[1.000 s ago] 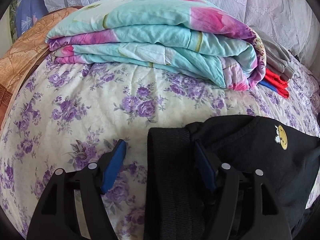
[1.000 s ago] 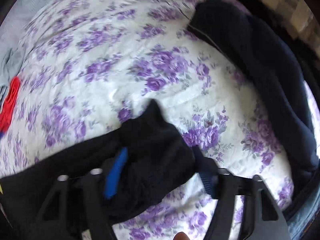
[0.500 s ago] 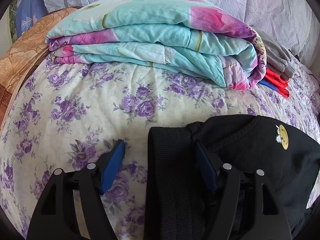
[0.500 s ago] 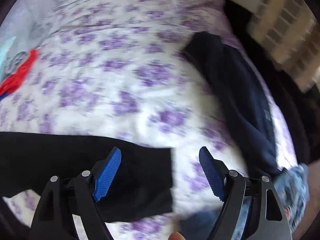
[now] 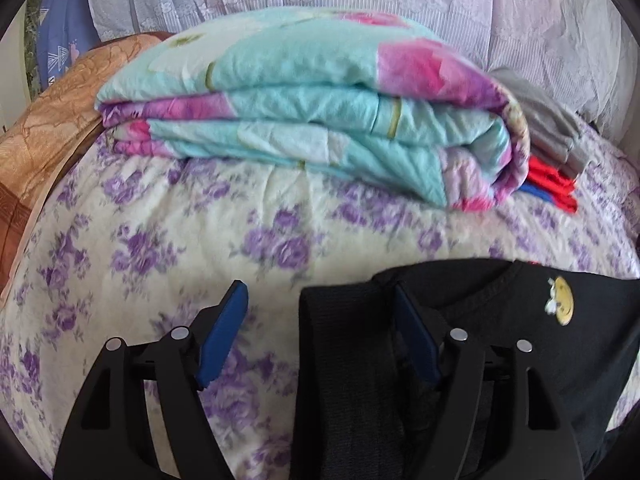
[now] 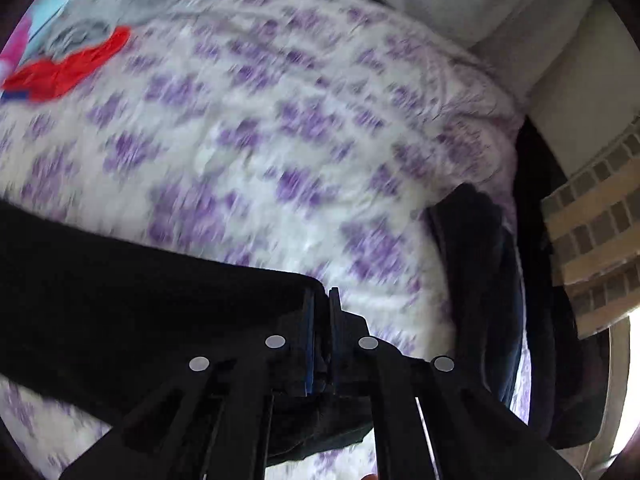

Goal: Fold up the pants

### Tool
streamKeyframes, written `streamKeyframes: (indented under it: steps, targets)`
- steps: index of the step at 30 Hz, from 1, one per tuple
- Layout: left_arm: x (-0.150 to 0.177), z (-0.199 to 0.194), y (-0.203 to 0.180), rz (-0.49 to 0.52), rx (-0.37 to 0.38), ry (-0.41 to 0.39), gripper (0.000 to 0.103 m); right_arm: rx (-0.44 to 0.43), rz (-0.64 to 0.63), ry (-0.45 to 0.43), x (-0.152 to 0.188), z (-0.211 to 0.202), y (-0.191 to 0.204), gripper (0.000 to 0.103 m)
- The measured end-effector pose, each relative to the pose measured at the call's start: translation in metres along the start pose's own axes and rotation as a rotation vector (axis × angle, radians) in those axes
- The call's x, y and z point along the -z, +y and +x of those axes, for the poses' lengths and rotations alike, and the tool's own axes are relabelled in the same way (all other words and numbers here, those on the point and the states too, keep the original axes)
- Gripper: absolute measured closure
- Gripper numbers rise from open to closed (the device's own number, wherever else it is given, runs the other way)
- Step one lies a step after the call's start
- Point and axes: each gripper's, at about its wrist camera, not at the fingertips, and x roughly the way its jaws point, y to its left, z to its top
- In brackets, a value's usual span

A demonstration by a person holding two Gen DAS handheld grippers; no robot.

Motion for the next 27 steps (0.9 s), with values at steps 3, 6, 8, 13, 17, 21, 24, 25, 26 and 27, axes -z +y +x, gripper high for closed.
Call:
streamKeyframes:
  steps: [3, 6, 8, 13, 17, 21, 24, 25, 26, 27]
  targets:
    - [-0.003, 0.008, -0.005, 0.012, -0.033, -0.008, 0.030, 0.054, 0.038, -0.082, -0.027, 0.010, 0.002, 0.091]
    - [-0.002, 0.019, -0.002, -0.003, -0.036, 0.024, 0.030, 0.129, 0.005, 0.025, -0.036, 0.064, 0.024, 0.069]
    - [-0.004, 0.017, 0.005, -0.028, -0.025, 0.024, 0.029, 0.233, -0.057, 0.096, -0.018, 0.081, 0.041, 0.047]
    - [-0.007, -0.018, 0.011, 0.008, -0.109, -0.036, 0.030, 0.182, 0.048, -0.032, 0.000, 0.005, 0.050, 0.035]
    - [-0.002, -0.081, 0.001, 0.125, -0.141, -0.117, 0.023, -0.200, -0.003, -0.201, 0.050, -0.115, 0.115, 0.027]
    - [0.036, -0.116, -0.019, 0.276, -0.116, -0.080, 0.015, -0.588, -0.157, -0.281, 0.118, -0.198, 0.203, 0.027]
    - [0.077, -0.111, -0.017, 0.327, -0.117, 0.046, 0.015, -0.739, -0.313, -0.254, 0.178, -0.221, 0.257, 0.028]
    - [0.095, -0.102, -0.010, 0.339, -0.150, 0.111, 0.015, -0.713, -0.357, -0.223, 0.197, -0.218, 0.267, 0.028]
    - [0.109, -0.096, -0.006, 0.350, -0.189, 0.153, 0.015, -0.648, -0.391, -0.185, 0.220, -0.210, 0.270, 0.028]
    - [0.121, -0.093, 0.002, 0.347, -0.204, 0.167, 0.014, -0.594, -0.393, -0.182, 0.238, -0.201, 0.260, 0.028]
